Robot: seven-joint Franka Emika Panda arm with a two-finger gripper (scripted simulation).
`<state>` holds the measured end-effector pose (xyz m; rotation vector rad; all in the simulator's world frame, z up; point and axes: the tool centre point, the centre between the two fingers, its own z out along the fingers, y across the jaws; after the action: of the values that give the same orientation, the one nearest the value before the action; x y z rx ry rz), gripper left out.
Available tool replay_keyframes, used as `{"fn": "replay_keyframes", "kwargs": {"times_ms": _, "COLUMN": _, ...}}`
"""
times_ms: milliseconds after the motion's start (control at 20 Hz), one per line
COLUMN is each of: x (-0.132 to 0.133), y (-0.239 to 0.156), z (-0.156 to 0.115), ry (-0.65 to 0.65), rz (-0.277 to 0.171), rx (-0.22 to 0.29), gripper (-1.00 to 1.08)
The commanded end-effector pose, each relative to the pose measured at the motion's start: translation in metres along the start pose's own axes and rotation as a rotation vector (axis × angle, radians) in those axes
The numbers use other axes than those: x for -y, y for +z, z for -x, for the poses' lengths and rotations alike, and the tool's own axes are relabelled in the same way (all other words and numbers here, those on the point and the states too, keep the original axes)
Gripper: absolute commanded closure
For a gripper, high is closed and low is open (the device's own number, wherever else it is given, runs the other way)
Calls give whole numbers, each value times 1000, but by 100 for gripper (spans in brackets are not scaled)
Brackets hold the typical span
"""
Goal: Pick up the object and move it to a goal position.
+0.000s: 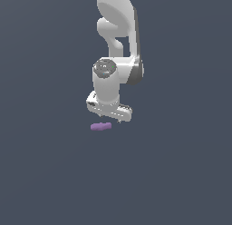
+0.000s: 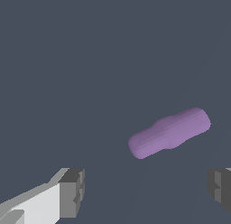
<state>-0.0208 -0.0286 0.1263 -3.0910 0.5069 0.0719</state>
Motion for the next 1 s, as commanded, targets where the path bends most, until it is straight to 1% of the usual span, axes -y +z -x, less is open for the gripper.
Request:
{"fn": "replay_keyframes", "kwargs": {"times_ms": 0, "x": -3, "y": 5, "z": -1, "ry": 78, "rz": -3, "rx": -1, "gripper": -92}}
{"fn": "replay_keyframes", "kwargs": {"times_ms": 950, "x": -31, "y": 36, "z": -4, "ry": 678, "rz": -17, "rx": -17, "gripper": -92}}
